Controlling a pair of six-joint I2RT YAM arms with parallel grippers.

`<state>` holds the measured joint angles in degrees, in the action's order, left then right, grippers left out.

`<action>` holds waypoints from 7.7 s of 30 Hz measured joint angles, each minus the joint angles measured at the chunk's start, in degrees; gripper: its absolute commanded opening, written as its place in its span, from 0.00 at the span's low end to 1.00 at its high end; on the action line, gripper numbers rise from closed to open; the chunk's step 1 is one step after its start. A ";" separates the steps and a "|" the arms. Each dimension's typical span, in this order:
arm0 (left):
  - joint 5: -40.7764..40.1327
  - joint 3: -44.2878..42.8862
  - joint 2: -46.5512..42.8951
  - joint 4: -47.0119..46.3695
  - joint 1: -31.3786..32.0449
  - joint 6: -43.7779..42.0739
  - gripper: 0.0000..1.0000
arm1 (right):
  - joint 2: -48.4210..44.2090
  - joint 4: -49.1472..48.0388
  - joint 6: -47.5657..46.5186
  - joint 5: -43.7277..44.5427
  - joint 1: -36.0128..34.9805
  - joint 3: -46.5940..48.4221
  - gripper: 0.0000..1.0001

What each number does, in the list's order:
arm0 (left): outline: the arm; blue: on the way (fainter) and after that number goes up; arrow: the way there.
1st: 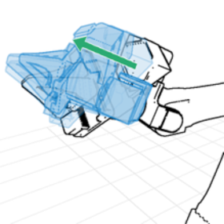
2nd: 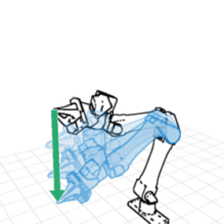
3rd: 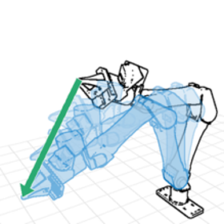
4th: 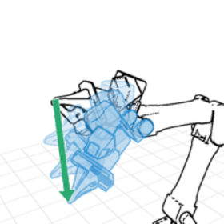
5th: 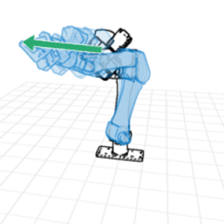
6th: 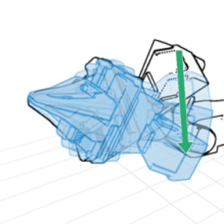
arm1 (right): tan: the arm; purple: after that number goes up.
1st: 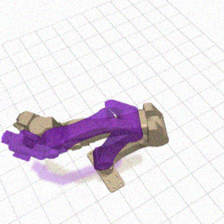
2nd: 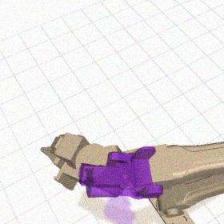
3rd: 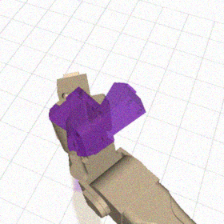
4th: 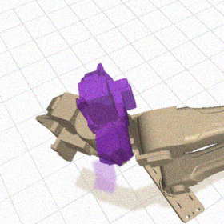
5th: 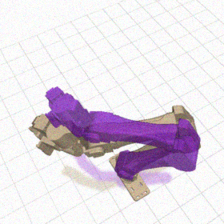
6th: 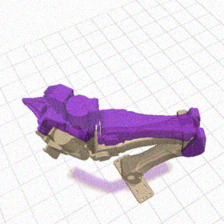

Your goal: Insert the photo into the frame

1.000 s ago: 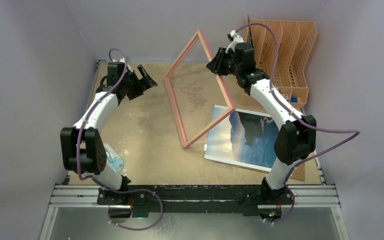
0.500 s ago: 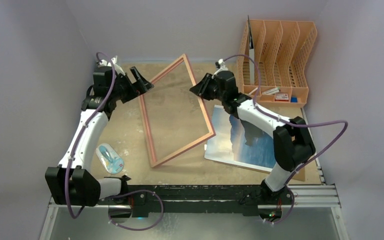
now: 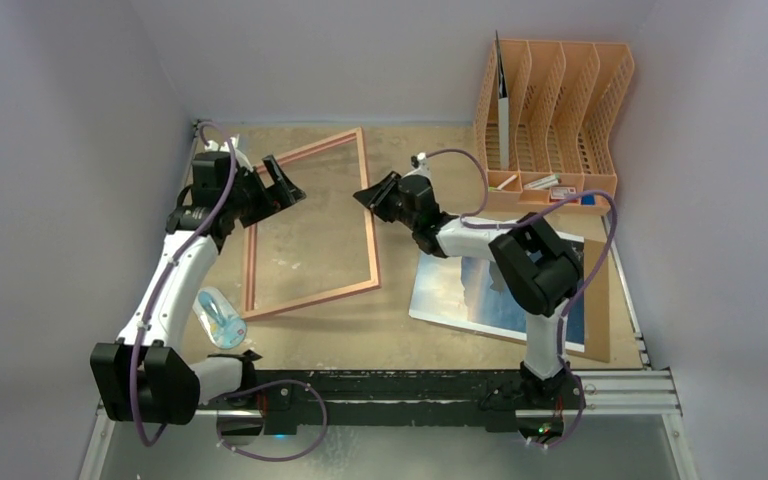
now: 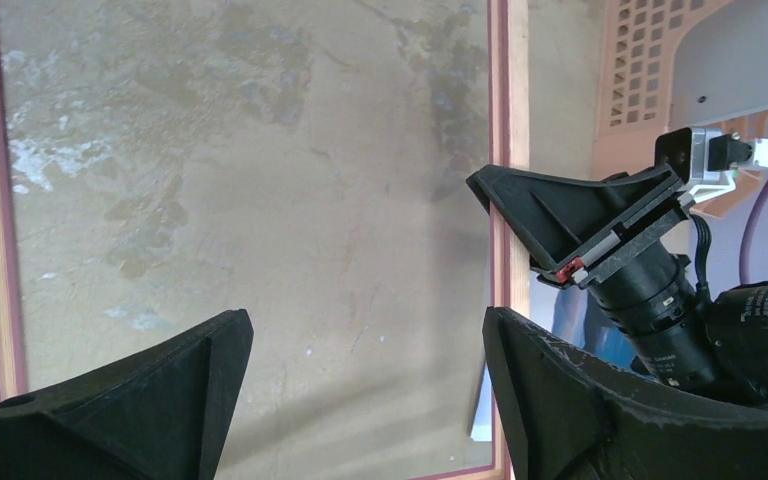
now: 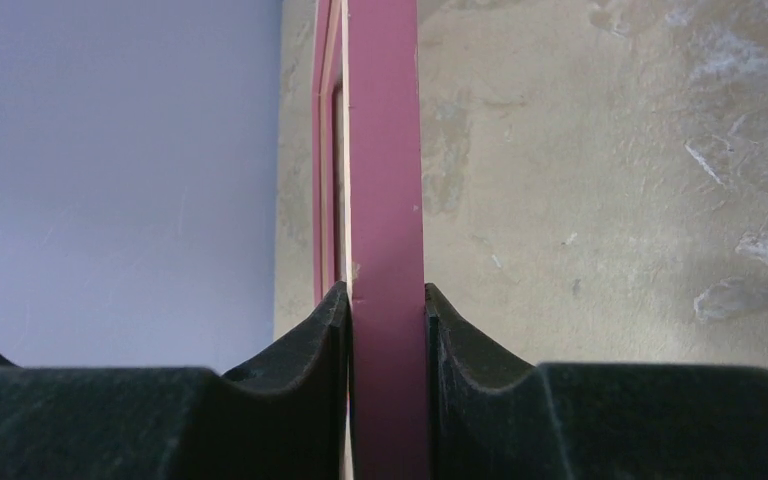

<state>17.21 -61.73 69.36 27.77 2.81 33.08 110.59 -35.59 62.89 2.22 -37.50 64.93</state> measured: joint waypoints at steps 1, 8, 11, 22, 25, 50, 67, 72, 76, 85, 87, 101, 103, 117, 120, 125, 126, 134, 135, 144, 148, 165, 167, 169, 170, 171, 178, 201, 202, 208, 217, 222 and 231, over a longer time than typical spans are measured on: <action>-0.48 0.35 -0.02 0.13 0.00 -0.09 0.90 | 1.14 -1.03 0.72 -0.09 -0.02 0.00 0.25; -2.56 1.22 0.39 0.11 0.00 -1.01 0.89 | 3.54 -3.39 1.44 -0.68 0.44 0.11 0.50; -2.47 1.22 1.40 -0.09 0.00 -1.01 0.89 | 4.57 -1.92 1.75 -1.86 1.44 0.09 0.62; -0.76 1.27 4.37 -1.51 0.00 -0.98 0.88 | 3.61 11.50 -3.61 -0.11 4.76 2.25 0.71; 0.66 1.62 5.07 -2.56 0.90 -0.98 0.88 | 0.35 15.32 -7.34 0.52 4.94 2.16 0.70; 5.49 -0.76 28.68 -23.91 30.75 12.44 0.76 | -40.24 33.05 -15.96 5.75 13.42 -31.32 0.75; -0.42 0.52 36.92 -26.64 37.88 17.33 0.51 | -43.43 34.40 -8.85 7.56 16.65 -39.30 0.72; -2.19 0.17 38.47 -25.07 38.05 17.05 0.51 | -46.82 37.05 -5.44 10.40 19.28 -40.63 0.73; -3.17 -0.98 38.82 -23.37 38.18 16.65 0.51 | -47.10 39.71 -3.17 13.88 20.90 -40.28 0.73; -3.32 -2.58 40.09 -21.33 38.18 15.82 0.39 | -40.11 46.10 -1.31 19.39 21.51 -33.75 0.70; -2.69 -2.64 40.41 -21.73 38.10 15.87 0.40 | -40.09 46.07 -2.40 19.34 21.51 -33.70 0.70; 7.04 0.81 42.14 -33.20 36.96 21.75 0.54 | -36.72 37.99 -4.59 18.27 22.23 -34.21 0.69; 7.87 1.79 42.01 -35.28 36.96 22.84 0.57 | -36.74 37.24 -4.66 17.84 22.45 -34.40 0.69; 12.48 9.51 40.02 -48.68 37.83 32.22 0.41 | -36.11 35.23 -4.92 16.96 22.56 -34.53 0.68; 12.61 10.14 38.84 -50.99 37.83 32.41 0.37 | -35.98 35.01 -5.05 16.63 22.58 -34.53 0.67; 12.55 11.54 36.70 -53.77 37.83 32.22 0.29 | -35.93 34.82 -5.07 16.31 22.58 -34.53 0.68; 12.52 11.93 36.26 -54.38 37.81 32.15 0.28 | -35.93 34.80 -5.05 16.31 22.58 -34.53 0.68; 11.65 13.92 35.39 -57.16 37.44 31.61 0.14 | -35.93 34.77 -5.05 16.09 22.75 -34.53 0.68; 11.50 14.05 35.41 -57.22 37.33 31.61 0.12 | -35.93 34.77 -5.05 16.04 22.82 -34.53 0.68; 11.58 14.12 35.41 -57.37 36.72 31.34 0.02 | -36.00 34.77 -5.11 16.02 22.91 -34.53 0.68; 11.76 14.19 35.43 -57.61 36.57 31.23 0.00 | -36.04 34.77 -5.14 16.02 22.91 -34.53 0.68; 8.68 2.25 32.92 -35.60 36.15 17.86 0.00 | -46.71 44.92 -14.86 18.29 22.93 -26.82 0.78; 8.44 0.24 31.50 -32.09 36.22 16.37 0.00 | -47.84 44.89 -16.50 18.21 22.93 -23.87 0.78; 8.17 -1.81 30.42 -28.76 36.26 15.10 0.00 | -48.76 44.59 -18.03 17.64 22.93 -21.81 0.78; 7.96 -2.86 29.92 -26.99 36.28 14.43 0.00 | -49.09 44.30 -18.71 17.35 22.93 -21.29 0.78; 7.72 -3.74 29.51 -25.51 36.28 13.99 0.00 | -49.51 43.93 -19.56 16.48 22.93 -20.83 0.78; 3.87 -11.28 26.01 -14.27 36.33 11.02 0.00 | -51.56 38.21 -26.25 5.46 22.95 -20.57 0.79; -8.79 -27.87 19.93 6.12 29.66 -10.21 0.00 | -44.00 15.78 -36.85 -23.30 22.93 -17.68 0.83; -8.59 -28.55 19.67 6.51 28.55 -11.39 0.00 | -43.25 14.99 -37.16 -24.13 22.93 -17.09 0.83; -8.28 -32.02 18.34 8.55 23.85 -17.20 0.00 | -37.24 12.09 -41.57 -29.16 22.93 -10.75 0.85; -8.31 -34.07 14.19 10.58 23.61 -23.28 0.00 | -27.91 9.49 -47.30 -37.46 22.93 -0.04 0.86; -8.57 -33.46 9.68 11.02 23.61 -23.85 0.00 | -24.85 7.34 -49.92 -42.53 22.51 2.23 0.87; -8.48 -25.70 -2.67 10.80 23.61 -23.91 0.00 | -18.73 -1.01 -52.65 -48.70 19.17 7.21 0.87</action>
<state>8.73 -87.44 66.70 38.57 26.41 9.17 91.85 -36.60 10.24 -46.48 -18.33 72.14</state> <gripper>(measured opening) 0.024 0.864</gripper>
